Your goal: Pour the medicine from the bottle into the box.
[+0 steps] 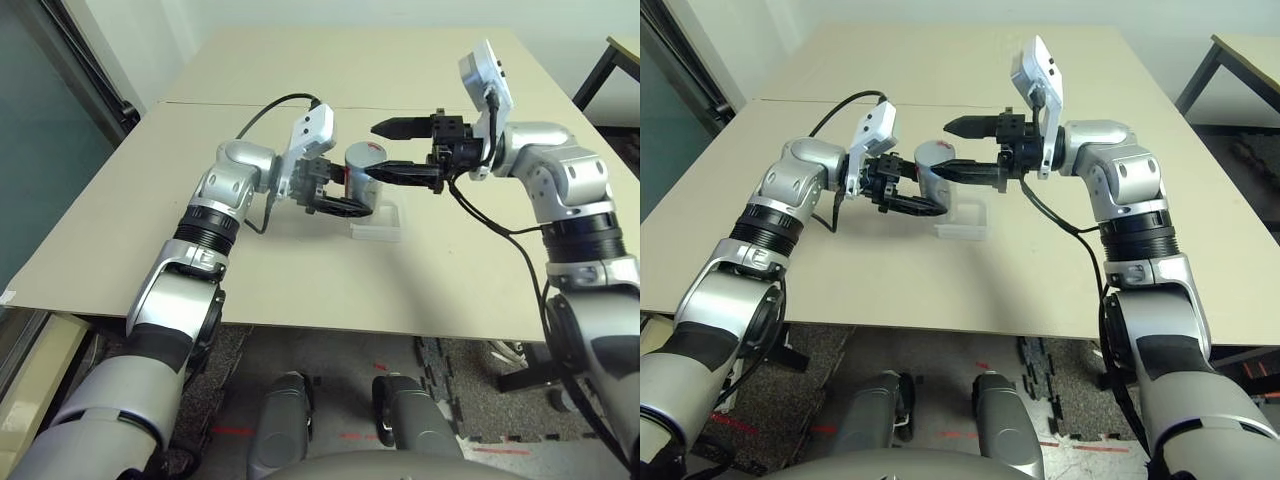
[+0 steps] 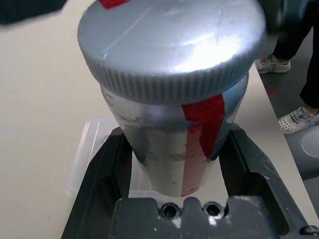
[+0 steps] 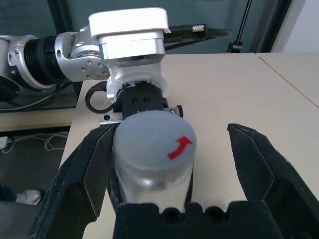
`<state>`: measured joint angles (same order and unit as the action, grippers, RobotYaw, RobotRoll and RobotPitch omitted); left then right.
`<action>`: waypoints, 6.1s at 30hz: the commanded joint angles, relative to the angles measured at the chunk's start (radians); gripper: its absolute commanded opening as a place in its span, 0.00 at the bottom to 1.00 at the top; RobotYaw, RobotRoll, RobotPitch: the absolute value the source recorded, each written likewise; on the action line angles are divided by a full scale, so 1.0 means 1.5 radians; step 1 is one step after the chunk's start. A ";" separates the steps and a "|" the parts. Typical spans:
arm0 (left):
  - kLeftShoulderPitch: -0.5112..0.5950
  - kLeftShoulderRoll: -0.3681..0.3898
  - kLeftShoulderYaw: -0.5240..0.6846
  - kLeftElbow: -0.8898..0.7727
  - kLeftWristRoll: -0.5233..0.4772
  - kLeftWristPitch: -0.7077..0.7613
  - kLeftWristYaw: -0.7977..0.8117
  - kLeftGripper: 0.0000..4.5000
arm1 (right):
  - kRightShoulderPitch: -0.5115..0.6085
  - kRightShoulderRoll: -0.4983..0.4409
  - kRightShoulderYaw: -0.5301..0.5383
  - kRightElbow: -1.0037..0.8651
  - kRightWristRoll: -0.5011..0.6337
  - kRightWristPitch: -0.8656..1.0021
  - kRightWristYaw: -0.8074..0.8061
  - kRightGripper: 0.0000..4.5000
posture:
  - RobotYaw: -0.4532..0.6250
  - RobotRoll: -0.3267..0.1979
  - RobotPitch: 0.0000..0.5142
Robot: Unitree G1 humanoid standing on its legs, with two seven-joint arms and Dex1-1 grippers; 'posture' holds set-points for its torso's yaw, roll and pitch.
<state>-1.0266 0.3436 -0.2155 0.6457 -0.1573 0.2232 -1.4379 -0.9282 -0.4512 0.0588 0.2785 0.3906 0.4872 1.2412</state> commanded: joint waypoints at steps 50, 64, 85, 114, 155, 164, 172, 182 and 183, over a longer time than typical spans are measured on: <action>0.029 0.017 0.011 -0.012 -0.003 0.000 0.019 0.61 | 0.045 -0.124 -0.075 0.076 0.014 -0.004 -0.055 1.00 | 0.41 0.62 0.14; 0.012 0.003 0.013 0.019 -0.001 -0.017 0.028 0.61 | 0.061 -0.093 -0.045 -0.135 0.091 0.178 -0.075 1.00 | 0.40 0.62 0.15; 0.009 -0.012 0.013 0.011 -0.002 -0.014 0.027 0.61 | 0.018 -0.040 0.016 -0.080 0.049 0.112 -0.071 1.00 | 0.41 0.62 0.15; 0.019 -0.016 0.007 0.017 0.005 -0.022 0.027 0.61 | -0.024 -0.030 -0.028 -0.107 0.106 0.204 -0.099 0.57 | 0.40 0.62 0.16; -0.039 -0.017 0.193 0.297 0.019 -0.238 0.493 0.61 | 0.145 0.081 -0.135 0.130 -0.125 -0.087 -0.635 0.57 | 0.44 0.62 0.17; -0.029 -0.007 0.222 0.391 0.044 -0.290 0.659 0.61 | 0.146 0.084 -0.154 0.242 -0.139 -0.165 -0.678 0.57 | 0.44 0.62 0.14; -0.011 -0.013 0.232 0.408 0.047 -0.284 0.686 0.61 | 0.141 0.094 -0.157 0.314 -0.146 -0.217 -0.686 0.57 | 0.44 0.62 0.13; -0.014 -0.022 0.236 0.406 0.053 -0.286 0.684 0.61 | 0.140 0.088 -0.146 0.329 -0.160 -0.197 -0.686 0.74 | 0.44 0.62 0.13; -0.015 -0.022 0.236 0.406 0.054 -0.285 0.683 0.61 | 0.140 0.088 -0.146 0.329 -0.161 -0.195 -0.685 0.79 | 0.44 0.62 0.13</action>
<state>-1.0466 0.3141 0.1381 1.2399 -0.0901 -0.1994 -0.4111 -0.7171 -0.3135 -0.1652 0.7552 0.1571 0.1806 0.2117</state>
